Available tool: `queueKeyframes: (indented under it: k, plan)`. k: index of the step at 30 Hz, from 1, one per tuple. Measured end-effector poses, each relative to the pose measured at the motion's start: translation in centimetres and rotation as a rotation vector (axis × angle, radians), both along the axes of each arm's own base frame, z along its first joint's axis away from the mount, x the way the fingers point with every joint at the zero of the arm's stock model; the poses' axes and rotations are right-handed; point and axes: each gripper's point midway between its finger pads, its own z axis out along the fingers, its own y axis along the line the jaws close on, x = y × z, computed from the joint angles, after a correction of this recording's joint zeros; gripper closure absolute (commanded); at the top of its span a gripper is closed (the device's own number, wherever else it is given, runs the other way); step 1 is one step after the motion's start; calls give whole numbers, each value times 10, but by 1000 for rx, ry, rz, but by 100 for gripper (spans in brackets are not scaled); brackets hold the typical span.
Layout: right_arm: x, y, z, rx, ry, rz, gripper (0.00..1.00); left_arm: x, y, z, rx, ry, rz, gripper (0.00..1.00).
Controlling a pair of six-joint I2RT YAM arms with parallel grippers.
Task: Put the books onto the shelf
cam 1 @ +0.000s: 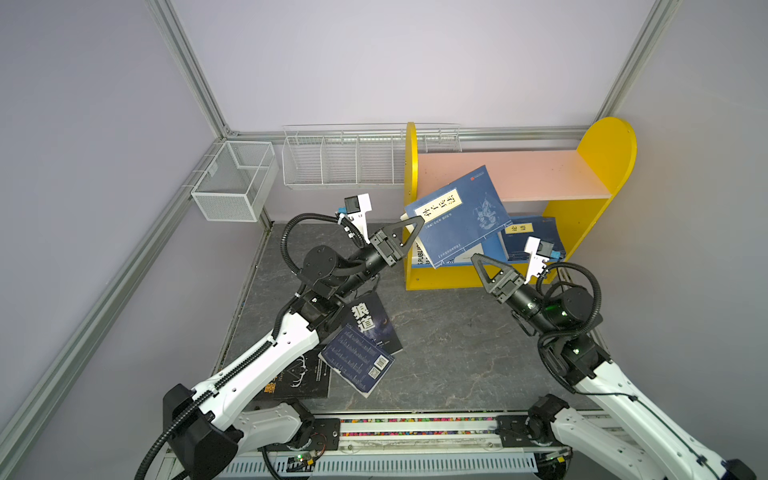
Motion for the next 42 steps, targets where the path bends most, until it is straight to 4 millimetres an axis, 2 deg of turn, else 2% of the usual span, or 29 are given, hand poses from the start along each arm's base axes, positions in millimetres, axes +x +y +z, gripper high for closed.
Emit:
queueKeyframes:
  k: [7, 11, 18, 22, 24, 29, 42]
  plan:
    - [0, 0, 19, 63, -65, 2, 24, 1, -3, 2, -22, -3, -10, 100]
    - [0, 3, 27, 94, -88, 14, 29, 4, -6, 0, -30, 9, -19, 100]
    - [12, 13, 28, 143, -80, 37, 54, 3, -6, 2, -48, 13, -28, 100]
    - [16, 14, 28, 163, -73, 37, 71, 3, -6, 3, -50, 11, -28, 100]
    - [15, 13, 30, 175, -74, 36, 75, 3, -6, 3, -50, 11, -29, 100]
    - [15, 10, 35, 203, -70, 36, 80, 3, -6, 3, -53, 10, -26, 100]
    - [27, 20, 29, 237, -26, 64, 76, 3, -6, 5, -66, 1, -27, 100]
